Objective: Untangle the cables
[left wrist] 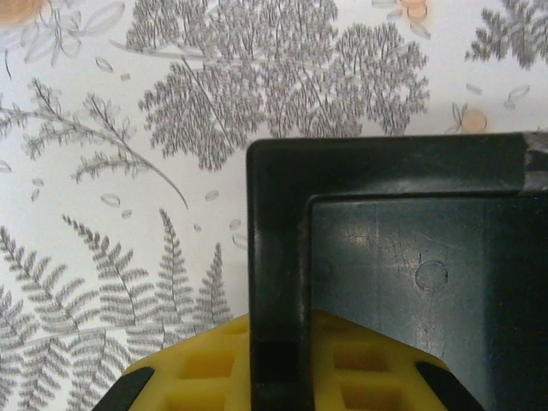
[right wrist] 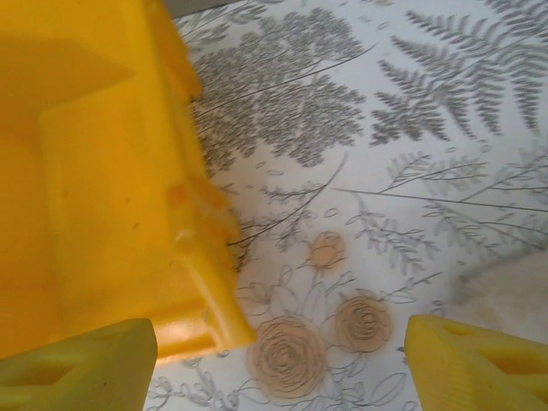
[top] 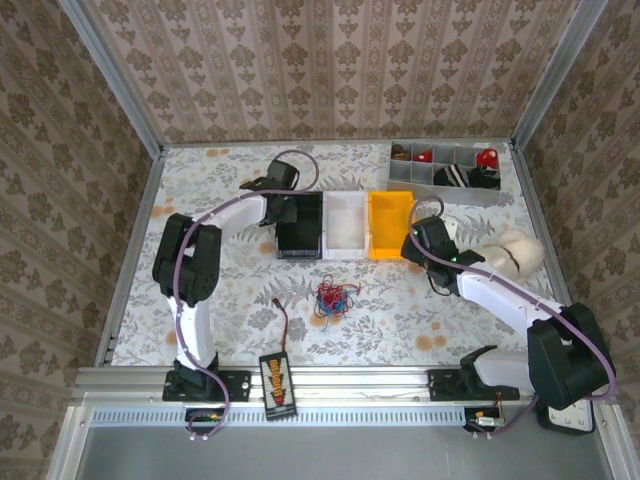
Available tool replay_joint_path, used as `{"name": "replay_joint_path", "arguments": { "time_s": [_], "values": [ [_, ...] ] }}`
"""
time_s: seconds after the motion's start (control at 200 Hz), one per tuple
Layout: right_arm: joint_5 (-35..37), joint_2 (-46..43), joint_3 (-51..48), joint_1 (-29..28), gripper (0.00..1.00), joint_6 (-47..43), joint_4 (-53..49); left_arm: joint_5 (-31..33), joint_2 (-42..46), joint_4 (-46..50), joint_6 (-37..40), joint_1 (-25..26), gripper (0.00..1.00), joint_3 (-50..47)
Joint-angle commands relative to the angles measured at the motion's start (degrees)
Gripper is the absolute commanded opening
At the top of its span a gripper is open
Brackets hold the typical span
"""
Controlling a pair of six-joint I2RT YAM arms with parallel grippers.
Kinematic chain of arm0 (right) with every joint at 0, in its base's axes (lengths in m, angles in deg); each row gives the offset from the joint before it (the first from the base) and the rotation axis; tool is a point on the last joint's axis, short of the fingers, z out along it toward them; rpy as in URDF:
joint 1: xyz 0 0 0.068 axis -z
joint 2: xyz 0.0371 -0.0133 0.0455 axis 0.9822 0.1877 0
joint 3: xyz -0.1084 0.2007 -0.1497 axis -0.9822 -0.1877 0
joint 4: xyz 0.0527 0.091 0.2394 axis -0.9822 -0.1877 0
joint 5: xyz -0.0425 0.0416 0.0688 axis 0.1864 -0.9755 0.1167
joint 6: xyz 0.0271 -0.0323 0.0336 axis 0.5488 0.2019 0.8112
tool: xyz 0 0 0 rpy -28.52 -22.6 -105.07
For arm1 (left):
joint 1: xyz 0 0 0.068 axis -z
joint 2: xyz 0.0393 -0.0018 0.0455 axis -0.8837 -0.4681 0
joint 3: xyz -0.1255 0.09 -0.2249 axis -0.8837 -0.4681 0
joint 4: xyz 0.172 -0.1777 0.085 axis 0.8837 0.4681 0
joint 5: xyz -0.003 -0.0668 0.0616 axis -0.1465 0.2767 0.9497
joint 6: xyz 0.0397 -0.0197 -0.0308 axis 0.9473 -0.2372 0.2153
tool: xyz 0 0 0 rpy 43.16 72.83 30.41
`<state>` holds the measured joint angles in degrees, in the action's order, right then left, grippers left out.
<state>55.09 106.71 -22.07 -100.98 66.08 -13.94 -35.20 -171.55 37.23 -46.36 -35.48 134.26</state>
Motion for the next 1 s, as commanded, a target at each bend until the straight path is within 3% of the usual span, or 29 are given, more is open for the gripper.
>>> {"name": "replay_joint_path", "arguments": {
  "time_s": [0.0, 0.06, 0.135, 0.285, 0.37, 0.5, 0.68, 0.83, 0.995],
  "values": [
    [-6.4, 0.5, 0.5, -2.5, 0.77, -5.2, 4.3, 3.8, -1.2, -1.0, 0.6, -2.2, 0.09, 3.3],
    [-8.6, 0.8, 1.0, -5.0, 0.77, -8.7, 5.5, 4.1, -1.6, -1.2, 0.9, -2.4, 0.24, 4.2],
    [-12.7, 1.4, 1.9, -8.7, 0.76, -14.2, 5.8, 3.8, -1.5, -1.0, 1.4, -2.4, 0.57, 5.2],
    [-22.7, 3.2, 3.0, -13.9, 0.75, -22.3, 3.0, 3.2, 2.4, -2.2, 1.6, -1.5, 0.8, 3.7],
    [-25.5, 3.6, 3.5, -16.1, 0.73, -26.0, 1.0, 5.2, 6.6, -4.7, 2.1, -0.8, 0.84, 0.0],
    [-29.3, 3.7, 4.2, -19.1, 0.68, -29.0, -0.2, 12.4, 13.5, -9.0, 1.3, 4.4, 0.85, -7.8],
    [-31.9, 7.1, 8.1, -22.8, 0.56, -33.4, -5.2, 23.7, 18.5, -6.5, -7.2, 8.4, 0.86, -14.1],
    [-34.7, 11.7, 10.9, -22.8, 0.45, -35.6, -7.7, 25.8, 20.0, -6.3, -9.1, 11.2, 0.85, -17.0],
    [-34.1, 13.8, 11.0, -22.7, 0.29, -35.0, -6.5, 25.9, 21.8, -7.1, -5.8, 15.1, 0.86, -19.2]
  ]
}}
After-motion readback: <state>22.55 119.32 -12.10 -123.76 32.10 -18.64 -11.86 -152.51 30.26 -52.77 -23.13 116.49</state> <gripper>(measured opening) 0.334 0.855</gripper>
